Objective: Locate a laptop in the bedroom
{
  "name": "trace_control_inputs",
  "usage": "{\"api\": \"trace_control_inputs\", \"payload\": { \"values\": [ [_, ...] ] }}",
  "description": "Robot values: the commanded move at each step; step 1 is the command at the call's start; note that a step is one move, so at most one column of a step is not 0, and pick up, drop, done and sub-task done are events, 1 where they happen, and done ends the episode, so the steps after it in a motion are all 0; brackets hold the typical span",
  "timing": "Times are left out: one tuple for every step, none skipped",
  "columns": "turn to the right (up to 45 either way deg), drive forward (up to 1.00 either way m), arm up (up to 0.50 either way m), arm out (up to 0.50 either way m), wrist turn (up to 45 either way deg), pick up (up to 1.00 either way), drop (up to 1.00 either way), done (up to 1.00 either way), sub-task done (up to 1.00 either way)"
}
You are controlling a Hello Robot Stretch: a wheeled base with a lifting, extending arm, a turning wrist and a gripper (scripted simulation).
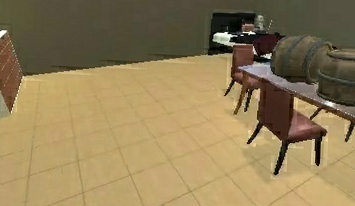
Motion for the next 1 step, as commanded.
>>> {"api": "trace_control_inputs", "payload": {
  "values": [
    [0.0,1.00,0.00,0.00,0.0,0.00,0.00,0.00,0.00]
  ]
}}
